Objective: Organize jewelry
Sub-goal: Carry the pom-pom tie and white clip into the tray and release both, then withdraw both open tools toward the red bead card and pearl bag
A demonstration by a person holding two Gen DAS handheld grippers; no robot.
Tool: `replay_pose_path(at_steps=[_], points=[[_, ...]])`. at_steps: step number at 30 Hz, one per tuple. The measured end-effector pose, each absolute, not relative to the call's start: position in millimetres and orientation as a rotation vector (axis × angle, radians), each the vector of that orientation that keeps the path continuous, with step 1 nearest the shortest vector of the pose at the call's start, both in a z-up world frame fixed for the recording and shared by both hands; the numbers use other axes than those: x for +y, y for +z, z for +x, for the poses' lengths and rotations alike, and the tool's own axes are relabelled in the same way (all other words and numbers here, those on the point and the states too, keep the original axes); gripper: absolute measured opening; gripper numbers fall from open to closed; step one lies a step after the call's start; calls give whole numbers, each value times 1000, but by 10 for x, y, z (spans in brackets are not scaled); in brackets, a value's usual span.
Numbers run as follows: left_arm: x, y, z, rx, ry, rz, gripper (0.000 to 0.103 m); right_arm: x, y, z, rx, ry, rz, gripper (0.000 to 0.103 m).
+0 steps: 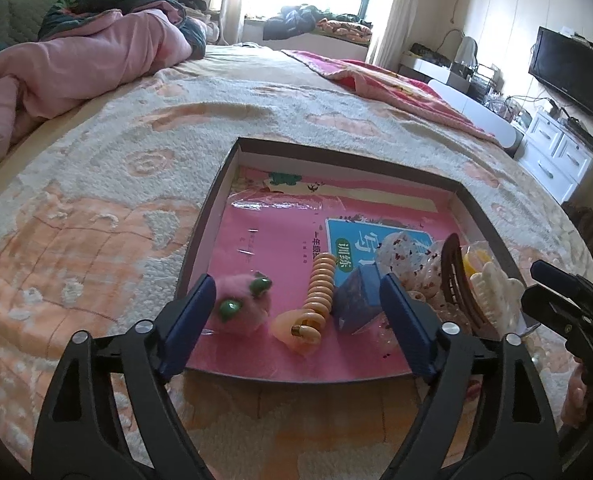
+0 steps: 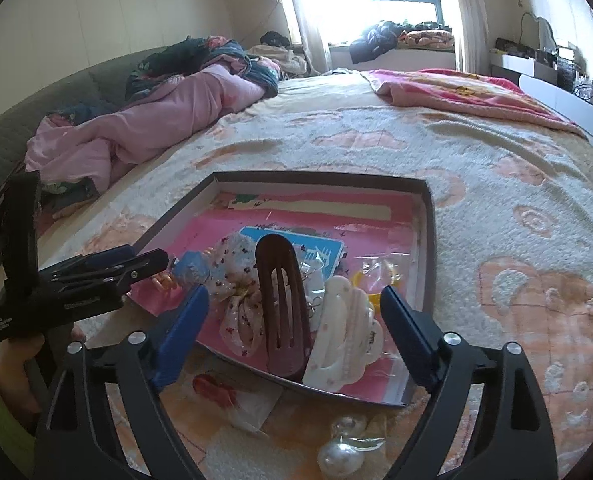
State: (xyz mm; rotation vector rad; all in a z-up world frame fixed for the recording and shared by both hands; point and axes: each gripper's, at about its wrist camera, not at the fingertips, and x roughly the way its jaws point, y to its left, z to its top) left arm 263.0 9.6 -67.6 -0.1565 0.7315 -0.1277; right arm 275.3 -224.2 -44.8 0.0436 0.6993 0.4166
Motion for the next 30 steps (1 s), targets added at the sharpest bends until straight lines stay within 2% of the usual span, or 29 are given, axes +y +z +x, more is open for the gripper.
replay_pose_path(at_steps=[6,30], points=[[92,-591,2550,712,-121,-158,91,-2267,-371,2662,662,402,32,91],[50,-365,2085,671,-156,-158,91,-2461,-253,2203,603,329,40,93]])
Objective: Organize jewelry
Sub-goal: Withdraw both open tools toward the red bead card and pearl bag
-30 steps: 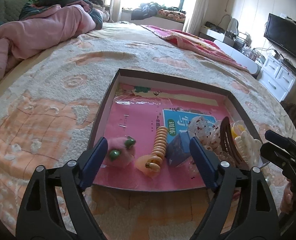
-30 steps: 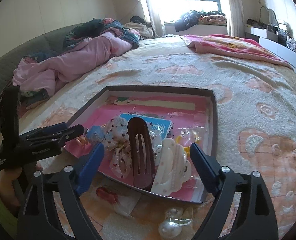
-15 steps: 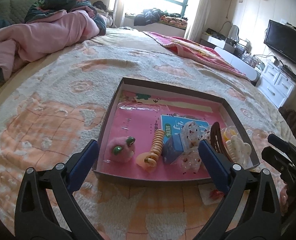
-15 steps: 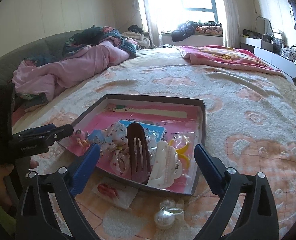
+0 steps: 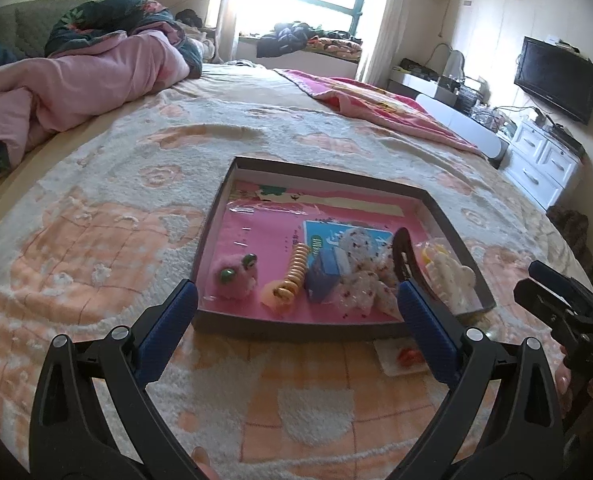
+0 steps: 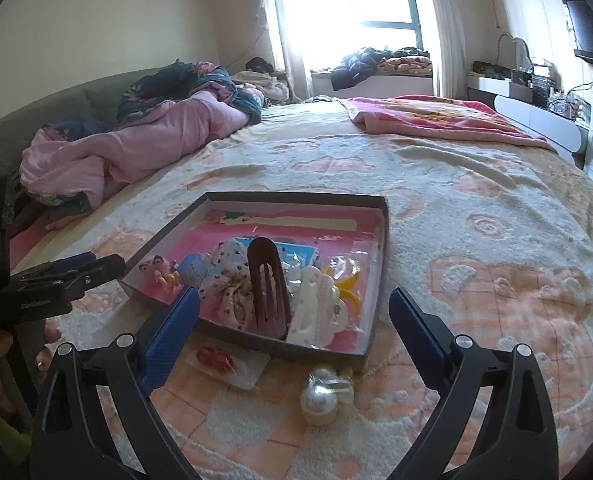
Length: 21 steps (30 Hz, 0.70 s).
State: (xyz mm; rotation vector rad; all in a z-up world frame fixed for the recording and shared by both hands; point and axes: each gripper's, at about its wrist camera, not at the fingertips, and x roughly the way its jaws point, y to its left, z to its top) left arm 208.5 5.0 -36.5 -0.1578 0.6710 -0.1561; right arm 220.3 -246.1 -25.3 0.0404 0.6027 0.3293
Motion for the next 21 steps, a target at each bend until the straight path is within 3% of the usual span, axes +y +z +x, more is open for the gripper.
replay_pose_path(at_steps=[21], points=[[-411,-614,1982,749,-254,-71,91,-2877,-439,1952,680,217,92,93]])
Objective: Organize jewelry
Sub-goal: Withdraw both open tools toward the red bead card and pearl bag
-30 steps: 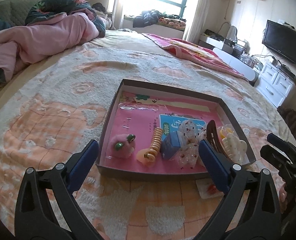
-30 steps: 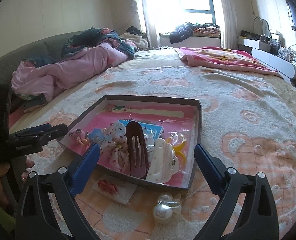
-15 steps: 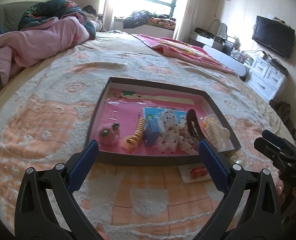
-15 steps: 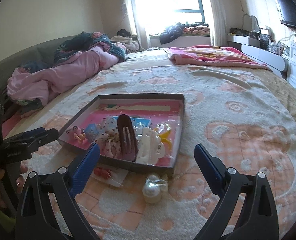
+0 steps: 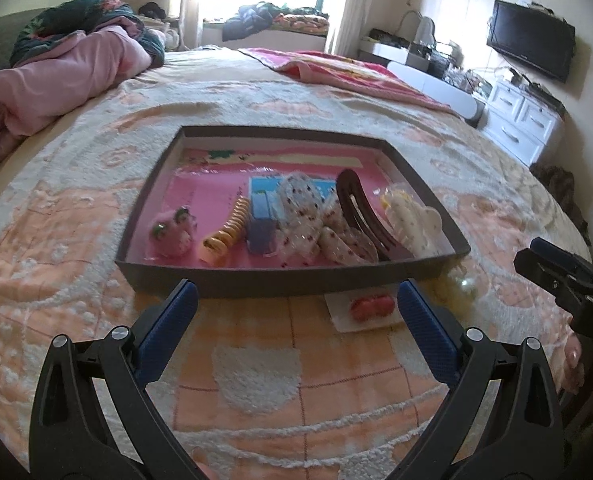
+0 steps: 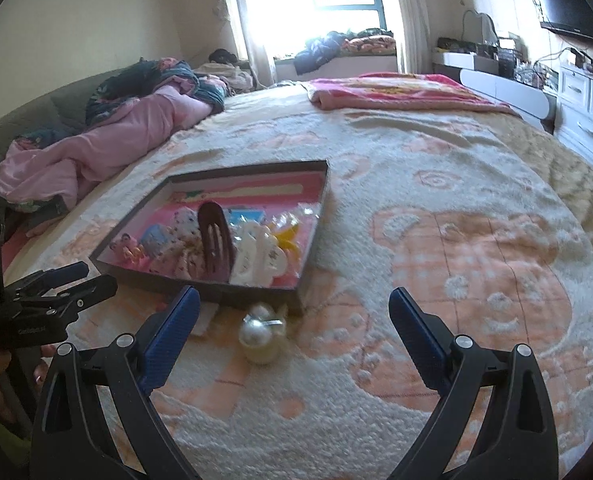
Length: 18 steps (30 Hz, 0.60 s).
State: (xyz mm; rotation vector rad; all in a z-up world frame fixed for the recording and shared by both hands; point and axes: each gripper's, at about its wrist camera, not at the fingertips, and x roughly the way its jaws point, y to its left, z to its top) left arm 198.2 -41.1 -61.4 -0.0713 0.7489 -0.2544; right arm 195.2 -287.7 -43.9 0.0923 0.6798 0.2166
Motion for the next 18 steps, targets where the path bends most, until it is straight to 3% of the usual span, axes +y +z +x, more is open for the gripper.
replay_pose_path(at_steps=[7,18], points=[[-545,-784,2005,802,-292,-38,91,-2904,-545,1984,723,233,104,91],[-757,-956,2070,855,-333,25,91,-2820,-716,2142,829,330,80,69]])
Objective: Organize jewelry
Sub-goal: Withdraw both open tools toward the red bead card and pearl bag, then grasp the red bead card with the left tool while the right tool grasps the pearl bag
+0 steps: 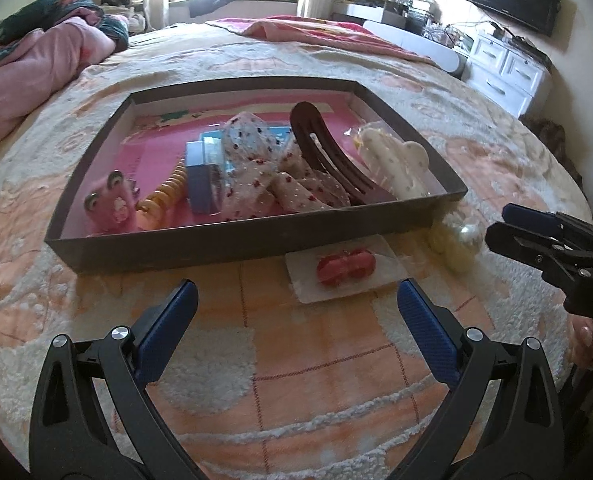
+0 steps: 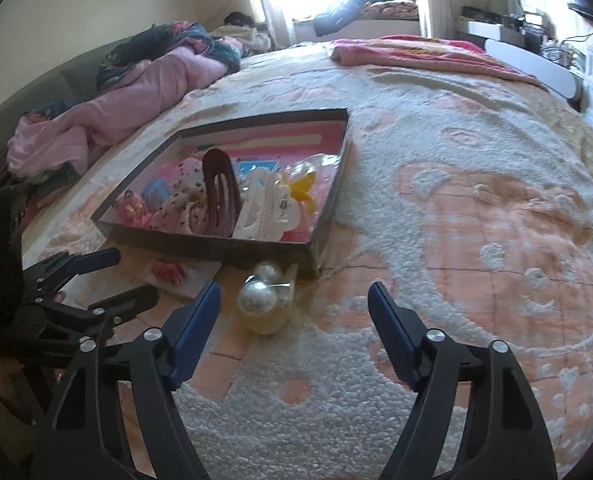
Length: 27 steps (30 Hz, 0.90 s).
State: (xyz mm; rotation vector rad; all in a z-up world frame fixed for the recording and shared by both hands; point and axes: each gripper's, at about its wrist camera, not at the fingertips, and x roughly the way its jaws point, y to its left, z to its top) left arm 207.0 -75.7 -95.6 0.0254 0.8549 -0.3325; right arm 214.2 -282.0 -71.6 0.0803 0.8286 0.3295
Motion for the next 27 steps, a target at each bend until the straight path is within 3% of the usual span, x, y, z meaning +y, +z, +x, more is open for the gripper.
replay_pose_path(at_steps=[10,12,20,27], points=[[-912,-1001,2150,872,-365,48,91,-2788,-877,2340,947,416,154,45],[-948,-1017,2166,877,-371,51,91,-2794,-892,2376,956,436,180,32],[-1076,-1065,2209,892,-378,46,91,-2809,-804,2344,938,433,164,31],[-1162,-1080,2223,895,-335,47,81,-2861,-706,2311,908,435,181,31]])
